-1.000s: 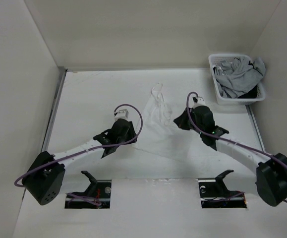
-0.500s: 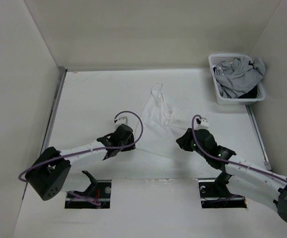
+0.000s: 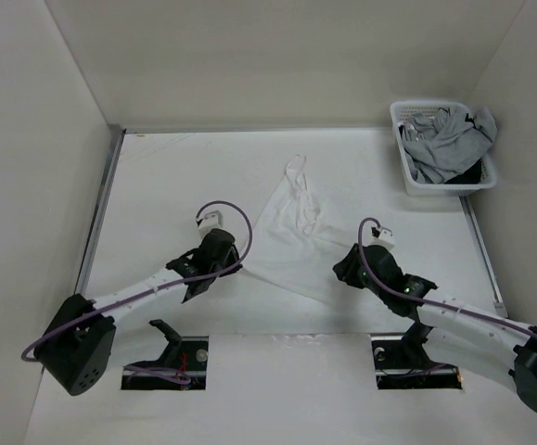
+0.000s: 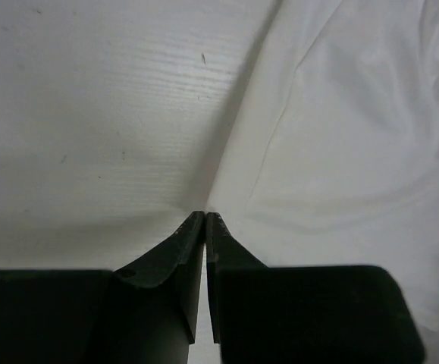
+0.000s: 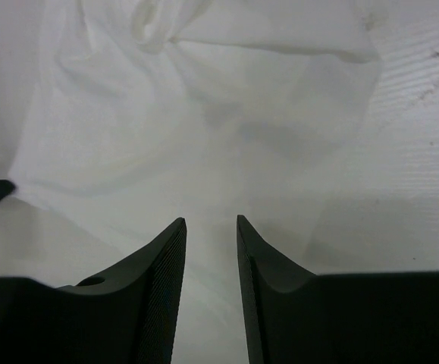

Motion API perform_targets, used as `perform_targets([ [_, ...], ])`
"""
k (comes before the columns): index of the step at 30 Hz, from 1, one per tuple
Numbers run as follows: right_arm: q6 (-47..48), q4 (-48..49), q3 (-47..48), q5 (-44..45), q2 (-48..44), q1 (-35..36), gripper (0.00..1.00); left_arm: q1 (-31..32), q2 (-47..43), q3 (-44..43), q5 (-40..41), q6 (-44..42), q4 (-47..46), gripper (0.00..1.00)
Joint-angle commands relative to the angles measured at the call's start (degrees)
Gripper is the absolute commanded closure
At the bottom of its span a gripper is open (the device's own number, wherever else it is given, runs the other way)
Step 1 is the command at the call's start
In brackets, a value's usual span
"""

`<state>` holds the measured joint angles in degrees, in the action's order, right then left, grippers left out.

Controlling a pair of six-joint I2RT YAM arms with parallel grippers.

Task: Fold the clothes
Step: Flatten the tank top out

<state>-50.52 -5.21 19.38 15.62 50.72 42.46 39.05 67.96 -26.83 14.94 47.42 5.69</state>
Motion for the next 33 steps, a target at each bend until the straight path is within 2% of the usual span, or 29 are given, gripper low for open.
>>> perform_targets([
  [1, -4.23, -3.31, -0.83, 3.89, 0.96, 0.30, 0.61, -1.73, -6.16, 1.95, 3.87, 2.24, -0.51, 0.96],
  [7, -4.15, -5.16, 1.89, 5.56, 5.43, -0.32, 0.61, -6.57, -13.81, 7.31, 2.99, 4.52, -0.77, 0.95],
  [11, -3.71, -2.97, 4.17, 4.51, 11.49, -0.49, 0.64, -7.71, -15.67, 8.63, 1.76, 4.26, -0.95, 0.95],
  [13, -2.92, -0.16, 5.32, 3.02, 14.48, -1.01, 0.70, -7.98, -16.54, 9.42, 1.41, 4.17, -1.30, 0.95],
  [16, -1.34, 6.16, 6.55, 0.04, 18.26, -3.30, 0.74, -8.24, -17.86, 10.83, 0.97, 4.52, -1.91, 0.95],
  [20, 2.00, 11.36, 10.41, -4.10, 25.73, -8.39, 0.93, -8.42, -19.18, 12.41, 0.71, 5.57, -2.09, 0.95],
  [23, 5.68, 12.42, 14.36, -4.10, 29.69, -12.34, 0.97, -7.89, -19.80, 13.47, 0.71, 7.07, -2.70, 0.95],
  [25, 8.23, 12.94, 17.00, -4.28, 30.84, -15.07, 0.96, -7.19, -20.06, 13.91, 0.71, 8.39, -3.32, 0.95],
  [26, 9.20, 13.30, 17.97, -4.19, 31.10, -15.78, 0.92, -6.58, -20.06, 14.08, 0.71, 9.09, -3.93, 0.95],
  [29, 10.71, 12.51, 17.72, -4.02, 28.40, -17.01, 0.69, -4.82, -19.98, 14.09, 1.23, 10.58, -5.34, 0.95],
  [30, 10.71, 12.16, 16.67, -4.02, 26.99, -17.01, 0.66, -4.38, -19.80, 14.00, 1.41, 10.94, -5.69, 0.95],
  [33, 7.12, 7.78, 11.23, -4.63, 19.53, -14.13, 0.62, -3.85, -18.84, 13.91, 1.76, 11.56, -7.45, 0.95],
])
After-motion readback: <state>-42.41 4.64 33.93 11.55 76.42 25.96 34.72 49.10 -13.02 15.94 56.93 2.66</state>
